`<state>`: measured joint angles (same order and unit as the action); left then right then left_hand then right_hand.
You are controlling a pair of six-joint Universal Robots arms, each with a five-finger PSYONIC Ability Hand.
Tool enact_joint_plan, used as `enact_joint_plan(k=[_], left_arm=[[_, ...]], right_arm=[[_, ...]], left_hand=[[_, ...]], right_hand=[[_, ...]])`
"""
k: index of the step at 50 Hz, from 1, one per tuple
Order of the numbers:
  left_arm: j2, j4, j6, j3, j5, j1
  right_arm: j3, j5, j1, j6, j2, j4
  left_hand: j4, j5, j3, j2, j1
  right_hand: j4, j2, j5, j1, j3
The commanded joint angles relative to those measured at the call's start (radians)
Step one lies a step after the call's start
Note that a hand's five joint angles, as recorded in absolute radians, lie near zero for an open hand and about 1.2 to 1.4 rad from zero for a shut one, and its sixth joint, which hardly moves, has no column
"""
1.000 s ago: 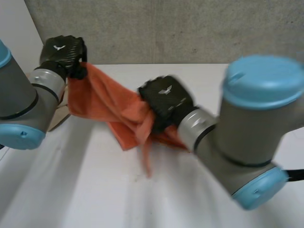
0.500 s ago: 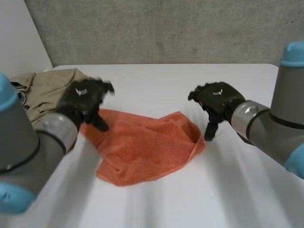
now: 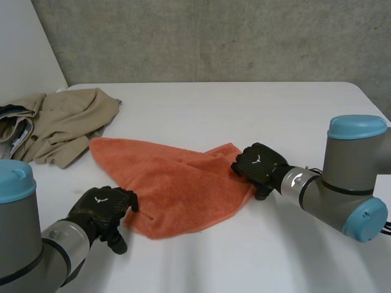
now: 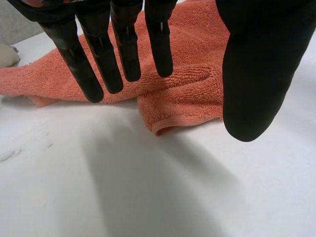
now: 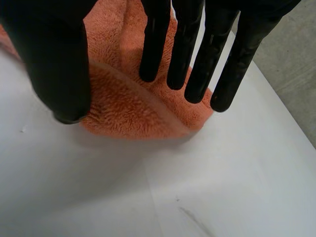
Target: Fold the laundry.
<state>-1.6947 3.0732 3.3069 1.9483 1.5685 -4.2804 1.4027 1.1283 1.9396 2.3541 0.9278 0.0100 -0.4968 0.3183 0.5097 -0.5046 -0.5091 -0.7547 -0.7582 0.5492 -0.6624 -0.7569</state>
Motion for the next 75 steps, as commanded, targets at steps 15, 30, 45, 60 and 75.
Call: enact_joint_plan(k=[15, 30, 45, 60, 75], left_arm=[[-0.172, 0.142, 0.01, -0.055, 0.001, 0.013], [-0.263, 0.186, 0.06, -0.12, 0.007, 0.017], [-0.041, 0.22, 0.053, -0.196, 0.01, 0.027], [0.236, 0.177, 0.054, -0.41, 0.005, 0.037], [-0.236, 0.179, 0.063, -0.515, 0.005, 0.03]], right_arm=[[-0.005, 0.056, -0.01, 0.131, 0.04, 0.013], [0.015, 0.057, -0.008, 0.134, 0.049, 0.011], [-0.027, 0.12, -0.024, 0.162, 0.232, 0.139], [-0.309, 0.143, -0.06, 0.312, 0.53, 0.355], [-0.263, 0.198, -0.019, 0.307, 0.291, 0.37]], left_hand=[[-0.066, 0.07, 0.053, -0.058, -0.054], [-0.359, 0.363, 0.346, -0.351, -0.347], [-0.899, 0.903, 0.887, -0.892, -0.887], [-0.899, 0.903, 0.887, -0.892, -0.887], [-0.899, 0.903, 0.887, -0.892, -0.887]], right_hand=[[-0.642, -0.638, 0.673, -0.734, -0.639], [-0.642, -0.638, 0.673, -0.734, -0.639], [-0.642, -0.638, 0.673, -0.734, -0.639], [-0.642, -0.638, 0.673, -0.734, -0.639], [-0.642, -0.638, 0.673, -0.734, -0.639]])
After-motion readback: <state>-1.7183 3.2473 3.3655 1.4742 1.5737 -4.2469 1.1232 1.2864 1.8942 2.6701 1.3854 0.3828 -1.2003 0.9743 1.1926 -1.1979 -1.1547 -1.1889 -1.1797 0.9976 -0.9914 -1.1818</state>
